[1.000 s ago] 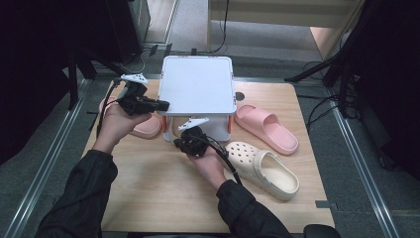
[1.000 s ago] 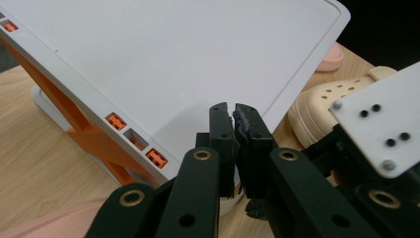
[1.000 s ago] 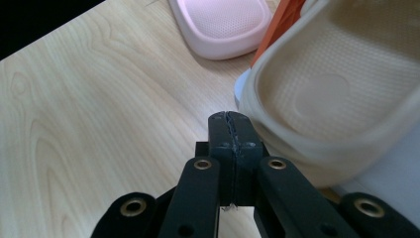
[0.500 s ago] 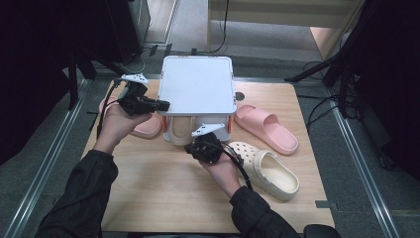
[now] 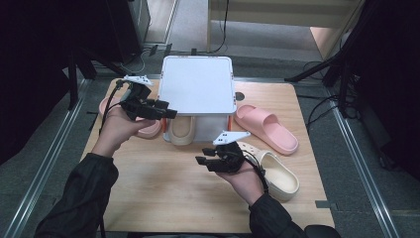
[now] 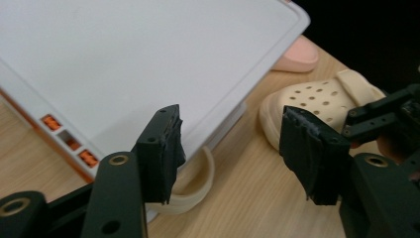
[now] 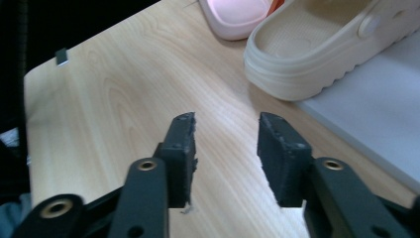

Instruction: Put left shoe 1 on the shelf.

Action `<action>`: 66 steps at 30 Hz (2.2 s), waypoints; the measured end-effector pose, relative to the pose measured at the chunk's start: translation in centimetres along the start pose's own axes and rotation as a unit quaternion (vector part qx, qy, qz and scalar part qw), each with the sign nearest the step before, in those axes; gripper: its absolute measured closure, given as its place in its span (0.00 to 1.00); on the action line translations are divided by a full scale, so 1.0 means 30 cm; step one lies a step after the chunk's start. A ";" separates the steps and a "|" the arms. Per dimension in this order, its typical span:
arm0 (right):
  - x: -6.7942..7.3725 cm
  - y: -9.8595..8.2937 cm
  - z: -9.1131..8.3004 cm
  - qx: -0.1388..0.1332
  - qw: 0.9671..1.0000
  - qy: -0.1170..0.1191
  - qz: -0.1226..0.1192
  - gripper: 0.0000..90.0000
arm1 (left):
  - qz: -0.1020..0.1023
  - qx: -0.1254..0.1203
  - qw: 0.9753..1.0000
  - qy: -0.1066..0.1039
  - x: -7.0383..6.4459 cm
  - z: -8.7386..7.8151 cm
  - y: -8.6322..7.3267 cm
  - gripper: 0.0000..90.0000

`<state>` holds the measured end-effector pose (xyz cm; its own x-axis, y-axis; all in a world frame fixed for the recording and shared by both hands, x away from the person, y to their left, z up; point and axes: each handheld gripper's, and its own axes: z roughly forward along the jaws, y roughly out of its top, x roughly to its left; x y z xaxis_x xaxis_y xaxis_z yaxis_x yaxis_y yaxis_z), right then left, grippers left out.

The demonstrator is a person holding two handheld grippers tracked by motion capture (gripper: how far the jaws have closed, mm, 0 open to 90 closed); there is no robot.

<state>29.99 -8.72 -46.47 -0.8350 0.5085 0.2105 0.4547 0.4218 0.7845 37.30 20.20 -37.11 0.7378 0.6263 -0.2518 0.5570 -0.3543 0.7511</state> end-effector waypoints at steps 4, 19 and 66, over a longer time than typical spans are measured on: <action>-0.007 -0.009 -0.042 0.000 1.000 0.015 0.004 0.60 | 0.008 -0.001 1.000 -0.003 -0.027 -0.006 -0.019 0.41; -0.064 -0.100 -0.200 -0.013 1.000 0.003 -0.017 0.56 | -0.001 -0.009 1.000 0.004 -0.068 -0.016 -0.126 0.40; -0.167 -0.280 -0.439 -0.011 0.995 -0.074 0.066 0.62 | 0.009 0.034 0.999 -0.002 -0.087 0.119 -0.292 0.51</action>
<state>26.28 -24.71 -46.41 -0.7125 0.6641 0.2263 0.5498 0.3282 0.7681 31.85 19.19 -45.21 0.7488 0.6172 -0.2417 0.5690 -0.4116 0.7119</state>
